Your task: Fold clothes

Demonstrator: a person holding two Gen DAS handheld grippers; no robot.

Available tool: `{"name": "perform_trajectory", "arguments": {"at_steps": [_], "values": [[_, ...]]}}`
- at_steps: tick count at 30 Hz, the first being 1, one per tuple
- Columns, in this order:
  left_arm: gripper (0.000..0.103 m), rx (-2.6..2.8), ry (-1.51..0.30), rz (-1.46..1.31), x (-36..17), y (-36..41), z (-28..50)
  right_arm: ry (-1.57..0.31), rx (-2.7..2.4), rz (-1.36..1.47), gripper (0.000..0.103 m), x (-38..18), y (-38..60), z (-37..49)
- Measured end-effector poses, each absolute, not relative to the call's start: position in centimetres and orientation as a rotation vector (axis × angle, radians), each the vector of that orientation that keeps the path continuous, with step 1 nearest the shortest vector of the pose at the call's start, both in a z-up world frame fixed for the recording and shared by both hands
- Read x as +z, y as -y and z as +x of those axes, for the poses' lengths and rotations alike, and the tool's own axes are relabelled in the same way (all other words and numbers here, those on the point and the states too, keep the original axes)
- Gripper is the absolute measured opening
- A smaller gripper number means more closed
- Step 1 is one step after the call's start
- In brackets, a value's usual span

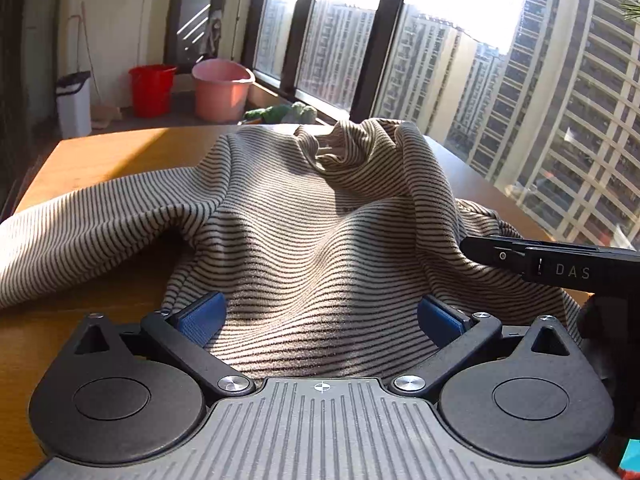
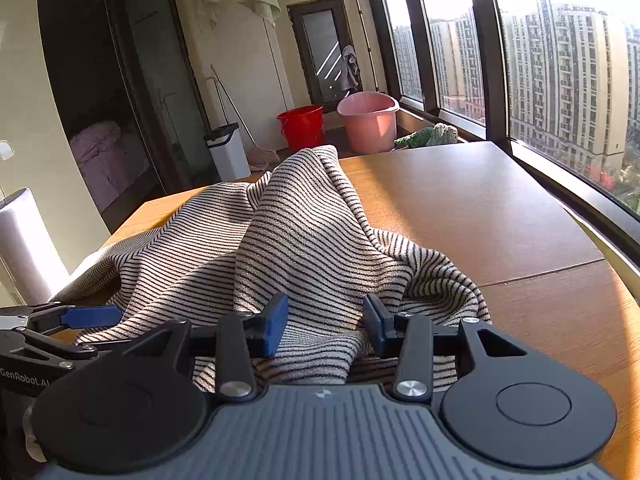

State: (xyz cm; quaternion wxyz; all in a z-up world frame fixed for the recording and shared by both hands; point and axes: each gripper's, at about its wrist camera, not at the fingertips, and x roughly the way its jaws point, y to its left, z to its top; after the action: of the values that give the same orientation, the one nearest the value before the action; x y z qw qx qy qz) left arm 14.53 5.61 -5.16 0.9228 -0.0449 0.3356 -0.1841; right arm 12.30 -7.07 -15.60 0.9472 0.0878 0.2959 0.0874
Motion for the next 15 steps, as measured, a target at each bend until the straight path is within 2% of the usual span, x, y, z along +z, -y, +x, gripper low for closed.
{"name": "perform_trajectory", "arguments": {"at_steps": [5, 10, 15], "values": [[0.103, -0.396, -0.708, -0.171, -4.6, -6.8, 14.4, -0.590, 0.187, 0.147, 0.042, -15.0, 6.8, 12.2], [0.103, -0.464, -0.657, -0.197, -2.0, -8.0, 16.9, -0.553, 0.225, 0.003, 0.044, -11.8, 6.5, 10.2], [0.103, -0.376, -0.632, -0.199, -0.8, -8.5, 20.9, -0.659, 0.435, -0.107, 0.044, -9.4, 5.8, 9.1]]}}
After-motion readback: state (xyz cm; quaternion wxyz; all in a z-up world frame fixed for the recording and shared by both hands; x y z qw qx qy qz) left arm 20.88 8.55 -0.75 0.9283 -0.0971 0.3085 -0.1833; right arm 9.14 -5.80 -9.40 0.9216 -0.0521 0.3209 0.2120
